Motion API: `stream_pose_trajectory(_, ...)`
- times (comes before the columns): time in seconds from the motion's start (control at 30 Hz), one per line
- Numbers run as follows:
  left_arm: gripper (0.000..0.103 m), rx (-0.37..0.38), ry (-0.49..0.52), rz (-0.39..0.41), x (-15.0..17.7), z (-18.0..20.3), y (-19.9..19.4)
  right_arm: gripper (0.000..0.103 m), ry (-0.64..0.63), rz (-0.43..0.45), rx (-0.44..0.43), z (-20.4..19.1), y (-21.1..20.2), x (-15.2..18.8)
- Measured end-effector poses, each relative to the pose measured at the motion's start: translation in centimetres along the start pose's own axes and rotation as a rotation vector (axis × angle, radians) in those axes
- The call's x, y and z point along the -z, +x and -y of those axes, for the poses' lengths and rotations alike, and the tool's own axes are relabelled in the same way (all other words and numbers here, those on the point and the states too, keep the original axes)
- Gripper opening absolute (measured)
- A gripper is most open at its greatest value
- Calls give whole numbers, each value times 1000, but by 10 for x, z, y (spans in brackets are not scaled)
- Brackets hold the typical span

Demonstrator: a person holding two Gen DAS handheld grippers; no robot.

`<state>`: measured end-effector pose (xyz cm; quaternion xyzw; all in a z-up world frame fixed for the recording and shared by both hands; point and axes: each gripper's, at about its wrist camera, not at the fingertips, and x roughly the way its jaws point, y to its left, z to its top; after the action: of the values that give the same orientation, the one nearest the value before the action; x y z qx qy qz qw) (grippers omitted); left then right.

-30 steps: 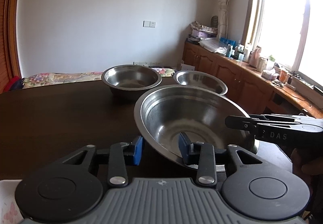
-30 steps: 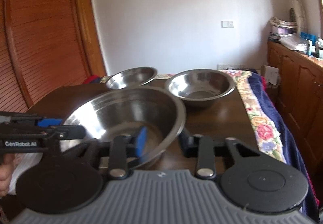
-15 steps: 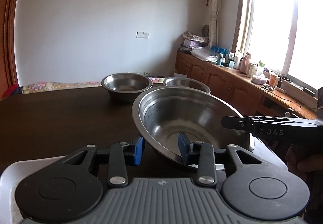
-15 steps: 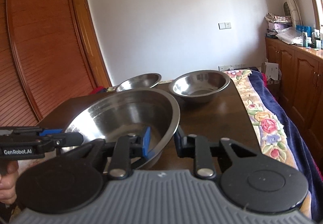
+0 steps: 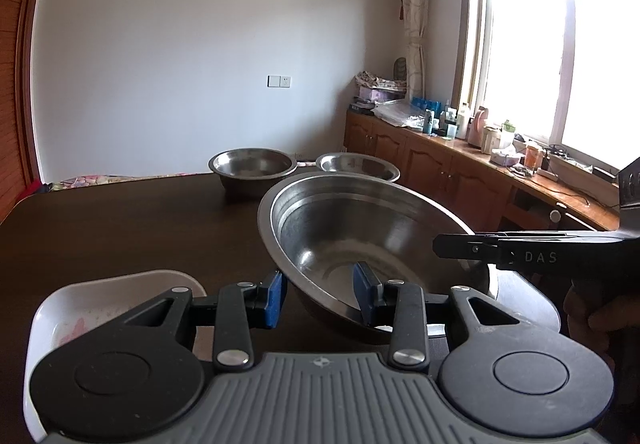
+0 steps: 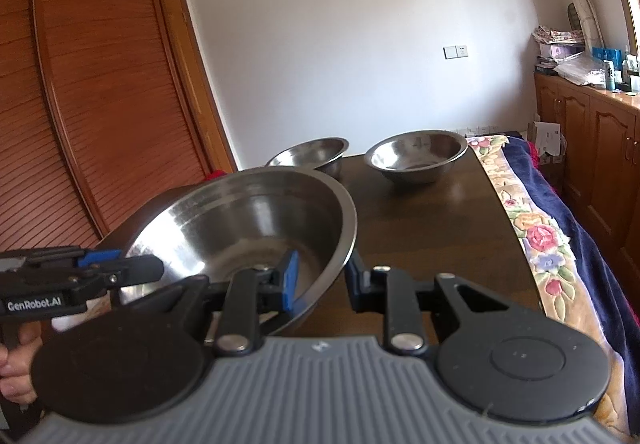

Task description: Organize plates and bowls

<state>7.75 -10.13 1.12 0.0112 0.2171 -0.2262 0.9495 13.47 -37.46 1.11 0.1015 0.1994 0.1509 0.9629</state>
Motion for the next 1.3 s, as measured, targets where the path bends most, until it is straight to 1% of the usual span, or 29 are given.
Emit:
stream_pose_trajectory(0.27, 65, -14, -10, -30, 12, -7, 3, 28, 4, -9, -23, -5, -1, 9)
stream_pose_trajectory(0.5, 65, -17, -14, -37, 17, -8, 2, 28, -6, -19, -34, -11, 0, 14)
stream_pose_trajectory(0.67, 65, -7, -13, -41, 15, -5, 2, 28, -6, -21, -33, -11, -3, 15)
stream_pose_trajectory(0.9, 65, 7, -14, -59, 16, -10, 10, 28, 3, -27, -28, -9, -4, 18)
stream_pose_trajectory(1.07, 67, 11, -18, -69, 18, -14, 14, 28, 9, -47, -24, -7, -3, 21)
stream_pose_trajectory(1.3, 71, 9, -26, -65, 18, -17, 15, 29, 7, -45, -20, -9, -1, 21)
